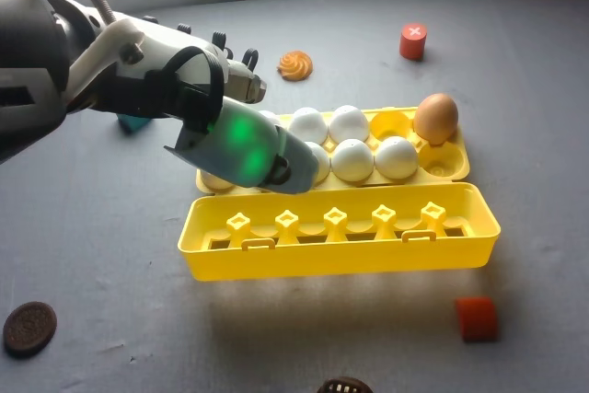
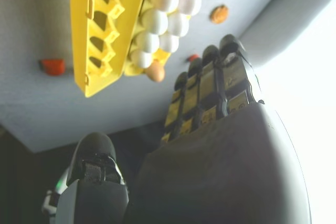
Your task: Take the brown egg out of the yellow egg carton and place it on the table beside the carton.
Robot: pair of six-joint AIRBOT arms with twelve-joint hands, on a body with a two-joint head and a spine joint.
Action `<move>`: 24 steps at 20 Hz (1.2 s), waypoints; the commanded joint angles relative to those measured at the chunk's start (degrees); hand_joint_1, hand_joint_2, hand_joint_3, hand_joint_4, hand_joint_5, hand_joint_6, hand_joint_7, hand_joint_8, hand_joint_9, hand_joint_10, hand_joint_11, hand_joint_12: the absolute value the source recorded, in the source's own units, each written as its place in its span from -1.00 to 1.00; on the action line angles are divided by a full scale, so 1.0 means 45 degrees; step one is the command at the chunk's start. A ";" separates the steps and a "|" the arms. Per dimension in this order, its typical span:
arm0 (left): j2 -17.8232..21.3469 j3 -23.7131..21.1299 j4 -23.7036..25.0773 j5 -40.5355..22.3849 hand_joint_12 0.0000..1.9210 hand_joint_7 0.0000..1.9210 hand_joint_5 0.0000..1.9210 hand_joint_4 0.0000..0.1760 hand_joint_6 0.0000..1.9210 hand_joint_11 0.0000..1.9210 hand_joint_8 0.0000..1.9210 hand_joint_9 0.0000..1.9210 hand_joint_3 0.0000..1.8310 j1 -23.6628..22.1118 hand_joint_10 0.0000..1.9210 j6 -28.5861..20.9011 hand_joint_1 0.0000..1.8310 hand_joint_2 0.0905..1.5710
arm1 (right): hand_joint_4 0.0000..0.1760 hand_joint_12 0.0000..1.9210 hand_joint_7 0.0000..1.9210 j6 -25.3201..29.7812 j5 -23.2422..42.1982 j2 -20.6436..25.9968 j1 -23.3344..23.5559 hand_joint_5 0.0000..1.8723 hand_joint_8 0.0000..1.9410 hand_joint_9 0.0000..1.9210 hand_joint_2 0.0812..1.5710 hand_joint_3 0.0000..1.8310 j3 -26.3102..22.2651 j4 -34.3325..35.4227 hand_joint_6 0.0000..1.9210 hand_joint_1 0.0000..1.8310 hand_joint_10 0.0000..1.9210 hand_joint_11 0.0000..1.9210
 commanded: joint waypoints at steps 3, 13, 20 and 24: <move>0.0028 -0.0019 0.0658 -0.0479 -1.00 -1.00 -0.99 -1.00 -0.99 -1.00 -1.00 -1.00 -0.96 -0.0103 -1.00 -0.0026 -1.00 0.41 | -1.00 -0.53 -0.84 -0.0091 0.0751 0.0050 0.0156 -0.80 -1.00 -0.84 0.61 -1.00 -0.0008 -0.0853 -1.00 -0.80 -1.00 -1.00; 0.0025 -0.0006 0.0659 -0.0314 -1.00 -1.00 -1.00 -1.00 -1.00 -1.00 -1.00 -1.00 -0.97 -0.0180 -1.00 -0.0013 -1.00 0.43 | -0.64 -1.00 -0.99 0.0863 0.0635 -0.0704 0.0484 -0.39 -1.00 -1.00 0.03 -1.00 0.0945 -0.0853 -0.97 -0.41 -1.00 -1.00; 0.0025 -0.0006 0.0608 -0.0313 -1.00 -1.00 -0.99 -1.00 -1.00 -1.00 -1.00 -1.00 -0.98 -0.0207 -1.00 -0.0040 -1.00 0.44 | -1.00 -1.00 -1.00 0.4113 -0.0682 -0.2999 0.1321 -0.21 -1.00 -1.00 0.03 -1.00 0.4416 -0.1654 -0.98 -0.27 -1.00 -1.00; 0.0024 -0.0001 0.0599 -0.0263 -0.99 -0.95 -0.93 -1.00 -0.98 -0.98 -0.98 -0.96 -0.98 -0.0205 -0.99 -0.0148 -1.00 0.45 | -0.53 -1.00 -1.00 0.6153 -0.1294 -0.4318 0.1330 -0.19 -1.00 -1.00 0.06 -0.99 0.6452 -0.2014 -0.98 -0.32 -1.00 -1.00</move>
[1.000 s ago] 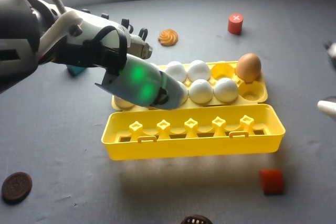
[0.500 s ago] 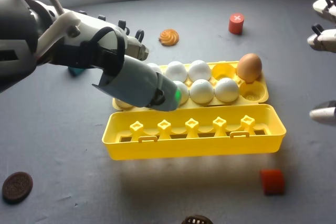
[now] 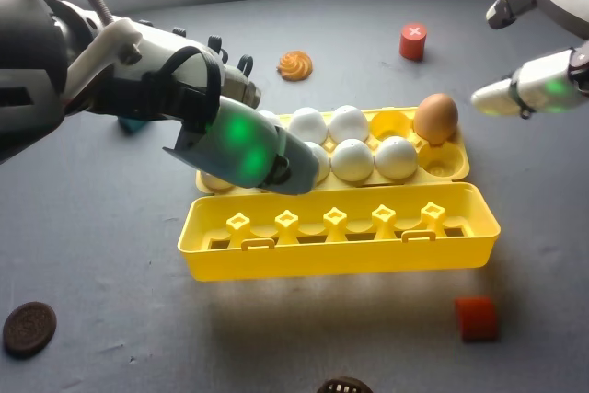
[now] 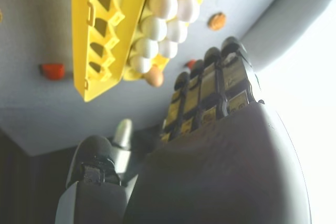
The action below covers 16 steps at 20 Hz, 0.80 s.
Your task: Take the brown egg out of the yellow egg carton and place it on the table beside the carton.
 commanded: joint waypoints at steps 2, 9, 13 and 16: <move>0.0025 -0.0005 0.0593 -0.0520 -1.00 -0.97 -0.95 -1.00 -0.99 -1.00 -0.99 -0.98 -0.98 -0.0180 -1.00 -0.0026 -1.00 0.45 | -0.66 -1.00 -1.00 0.0297 0.0080 -0.0337 0.0125 -0.17 -1.00 -1.00 0.05 -1.00 0.0597 -0.0721 -0.98 -0.28 -1.00 -1.00; 0.0025 -0.0017 0.0547 -0.0486 -1.00 -0.98 -0.95 -1.00 -1.00 -1.00 -1.00 -0.99 -0.99 -0.0125 -1.00 -0.0030 -1.00 0.45 | -0.60 -1.00 -1.00 0.0306 -0.0822 -0.2341 -0.0090 -0.11 -1.00 -1.00 0.07 -0.99 0.2894 -0.0713 -0.98 -0.32 -1.00 -1.00; 0.0025 -0.0017 0.0568 -0.0486 -1.00 -0.98 -0.96 -1.00 -0.99 -1.00 -0.99 -1.00 -0.99 -0.0125 -1.00 -0.0072 -1.00 0.46 | -0.65 -1.00 -1.00 -0.0029 -0.0945 -0.3125 -0.0305 -0.10 -1.00 -1.00 0.07 -0.99 0.3578 -0.0714 -0.98 -0.32 -1.00 -1.00; 0.0025 -0.0021 0.0622 -0.0486 -1.00 -0.96 -0.93 -1.00 -0.99 -0.99 -0.99 -0.98 -0.99 -0.0125 -0.99 -0.0094 -1.00 0.46 | -0.23 -1.00 -1.00 -0.0134 -0.0932 -0.3534 -0.0489 -0.05 -1.00 -1.00 0.08 -0.99 0.3970 -0.0716 -0.98 -0.35 -1.00 -1.00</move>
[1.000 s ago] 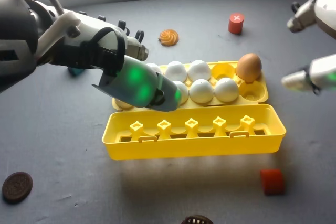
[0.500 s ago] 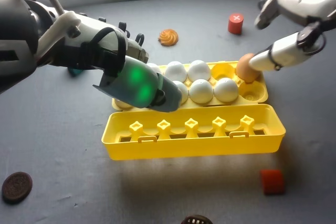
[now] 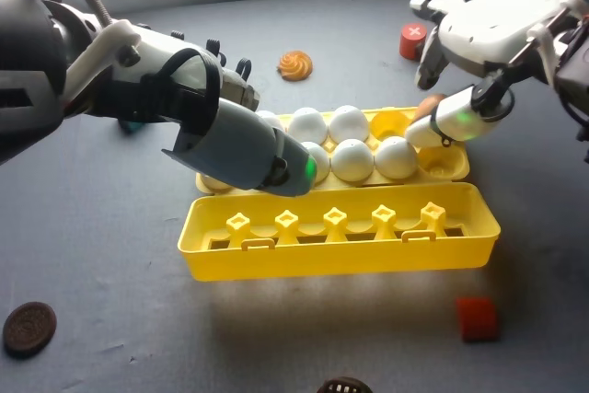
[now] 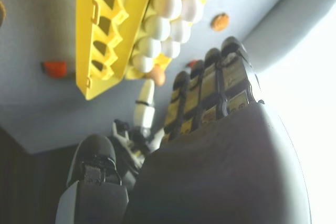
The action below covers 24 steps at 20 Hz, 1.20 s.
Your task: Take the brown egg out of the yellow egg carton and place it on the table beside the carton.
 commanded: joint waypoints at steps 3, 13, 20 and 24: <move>0.0028 -0.0021 0.0715 -0.0555 -1.00 -0.97 -0.94 -1.00 -0.99 -1.00 -0.99 -0.99 -1.00 -0.0130 -1.00 -0.0058 -1.00 0.45 | -0.12 -1.00 -1.00 -0.0042 0.0968 -0.0080 0.0046 -0.02 -1.00 -1.00 0.10 -0.99 0.0276 -0.0527 -0.97 -0.38 -1.00 -1.00; 0.0029 -0.0010 0.0750 -0.0554 -1.00 -0.97 -0.94 -1.00 -0.99 -0.99 -0.99 -0.98 -0.99 -0.0132 -0.99 -0.0056 -1.00 0.47 | -0.32 -1.00 -1.00 -0.0206 0.1086 -0.0107 -0.0028 -0.04 -1.00 -1.00 0.11 -1.00 0.0340 -0.0529 -1.00 -0.34 -1.00 -1.00; 0.0034 -0.0002 0.0806 -0.0547 -0.99 -0.94 -0.93 -1.00 -0.98 -0.98 -0.98 -0.96 -1.00 -0.0132 -0.99 -0.0050 -1.00 0.45 | 0.06 -1.00 -1.00 -0.0303 0.1163 -0.0109 -0.0182 -0.06 -1.00 -1.00 0.13 -0.99 0.0359 -0.0530 -0.99 -0.24 -1.00 -1.00; 0.0033 -0.0003 0.0806 -0.0547 -1.00 -0.99 -0.98 -1.00 -1.00 -1.00 -1.00 -1.00 -1.00 -0.0130 -1.00 -0.0049 -1.00 0.45 | 0.90 -1.00 -1.00 -0.0304 0.1168 -0.0114 -0.0192 0.22 -1.00 -1.00 0.25 -0.99 0.0360 -0.0538 -0.47 0.11 -1.00 -1.00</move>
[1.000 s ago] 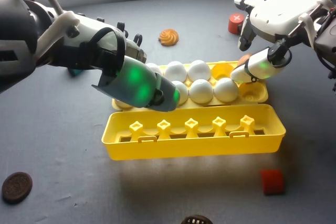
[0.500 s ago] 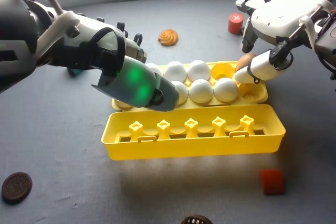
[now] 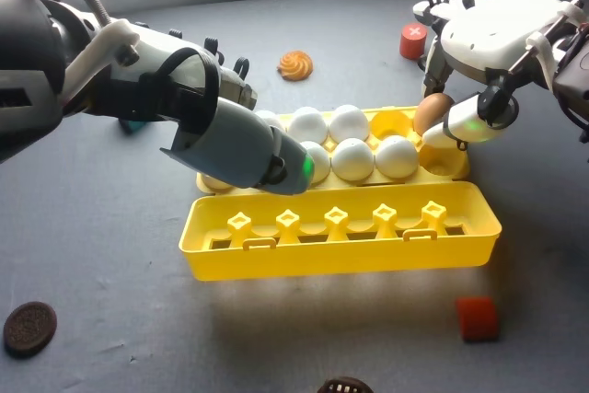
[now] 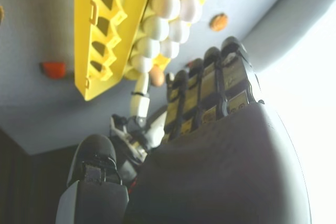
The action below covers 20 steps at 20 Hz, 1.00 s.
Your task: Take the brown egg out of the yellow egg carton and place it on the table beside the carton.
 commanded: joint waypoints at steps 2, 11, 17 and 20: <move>0.0031 -0.0013 0.0728 -0.0572 -1.00 -0.96 -0.95 -1.00 -0.99 -1.00 -0.99 -0.98 -1.00 -0.0130 -0.99 -0.0040 -1.00 0.45 | -0.18 -1.00 -0.97 -0.0019 0.1018 0.0031 0.0042 0.22 -0.99 -1.00 0.29 -1.00 0.0073 -0.0536 -0.28 0.20 -1.00 -1.00; 0.0033 -0.0003 0.0726 -0.0572 -1.00 -0.98 -0.97 -1.00 -0.99 -1.00 -1.00 -1.00 -1.00 -0.0126 -1.00 -0.0040 -1.00 0.45 | -0.09 -1.00 -0.82 0.0001 0.1018 0.0041 0.0465 0.18 -1.00 -1.00 0.32 -1.00 0.0071 -0.0588 -0.18 0.19 -1.00 -1.00; 0.0031 0.0004 0.0726 -0.0572 -1.00 -0.98 -0.96 -1.00 -0.99 -1.00 -0.99 -0.98 -1.00 -0.0125 -0.99 -0.0040 -1.00 0.45 | -0.51 -1.00 -0.84 -0.0001 0.1019 0.0539 0.1072 0.17 -1.00 -1.00 0.32 -1.00 0.0050 -0.0586 -0.17 0.20 -1.00 -1.00; 0.0031 0.0004 0.0726 -0.0572 -0.99 -0.97 -0.94 -1.00 -0.99 -0.98 -0.99 -0.97 -1.00 -0.0127 -0.99 -0.0040 -1.00 0.45 | -0.17 -1.00 -0.83 -0.0443 0.0987 0.1011 0.0813 0.16 -0.99 -1.00 0.32 -1.00 0.0048 -0.0588 -0.15 0.18 -1.00 -1.00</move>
